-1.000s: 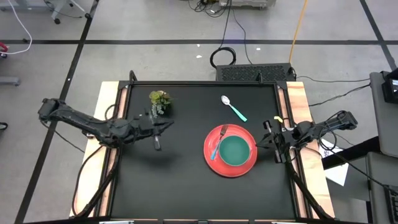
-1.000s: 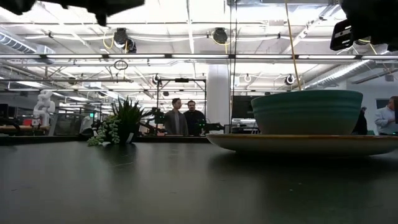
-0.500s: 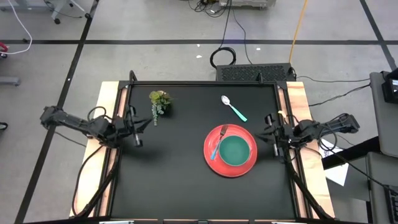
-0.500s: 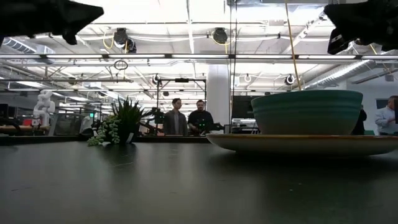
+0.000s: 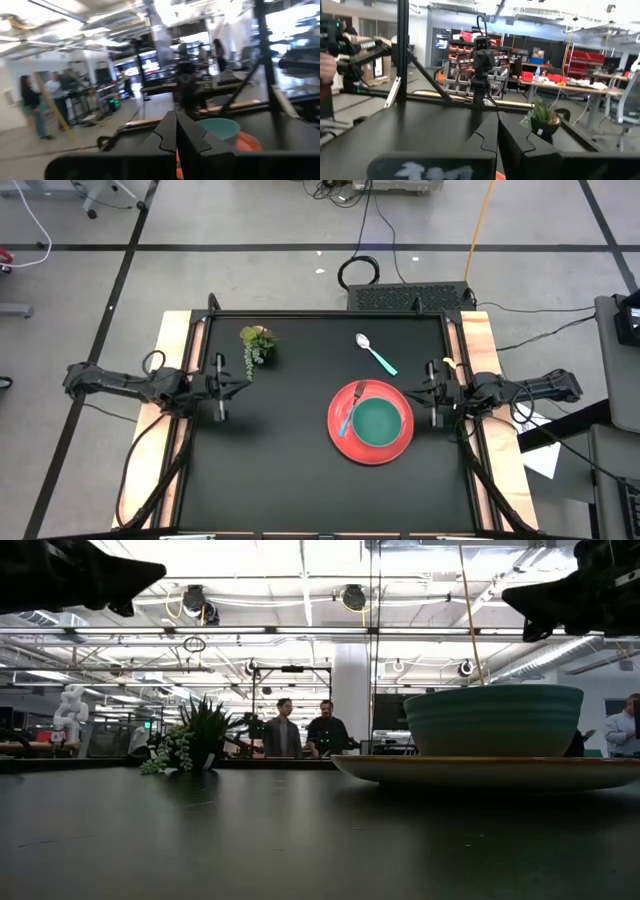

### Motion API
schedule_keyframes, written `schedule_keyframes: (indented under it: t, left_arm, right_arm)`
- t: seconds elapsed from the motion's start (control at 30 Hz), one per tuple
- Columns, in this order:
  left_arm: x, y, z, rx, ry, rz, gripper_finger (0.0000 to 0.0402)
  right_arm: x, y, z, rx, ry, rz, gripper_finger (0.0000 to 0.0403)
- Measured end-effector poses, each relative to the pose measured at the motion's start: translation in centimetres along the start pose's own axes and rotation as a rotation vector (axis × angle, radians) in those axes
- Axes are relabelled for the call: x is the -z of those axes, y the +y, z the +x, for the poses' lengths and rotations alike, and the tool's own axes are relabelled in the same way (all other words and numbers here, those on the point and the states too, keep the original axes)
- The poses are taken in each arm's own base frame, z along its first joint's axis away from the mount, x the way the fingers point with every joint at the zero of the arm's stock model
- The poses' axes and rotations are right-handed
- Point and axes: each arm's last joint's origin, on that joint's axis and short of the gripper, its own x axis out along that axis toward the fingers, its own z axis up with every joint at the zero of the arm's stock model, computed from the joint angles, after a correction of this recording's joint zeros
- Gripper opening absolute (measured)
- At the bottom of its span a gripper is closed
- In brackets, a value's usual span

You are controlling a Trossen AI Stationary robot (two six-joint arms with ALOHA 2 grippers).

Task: Set table place
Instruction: Put the blue spoon into the green bowl

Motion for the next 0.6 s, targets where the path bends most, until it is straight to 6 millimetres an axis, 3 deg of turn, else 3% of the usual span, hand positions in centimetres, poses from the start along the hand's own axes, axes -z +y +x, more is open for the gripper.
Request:
schedule_keyframes:
  t: [0.6]
  left_arm:
    - [-0.06,0.40,0.12,-0.097,0.004,-0.073,0.0007]
  right_arm:
    - [0.06,0.01,0.00,-0.001,0.007,-0.115,0.0000]
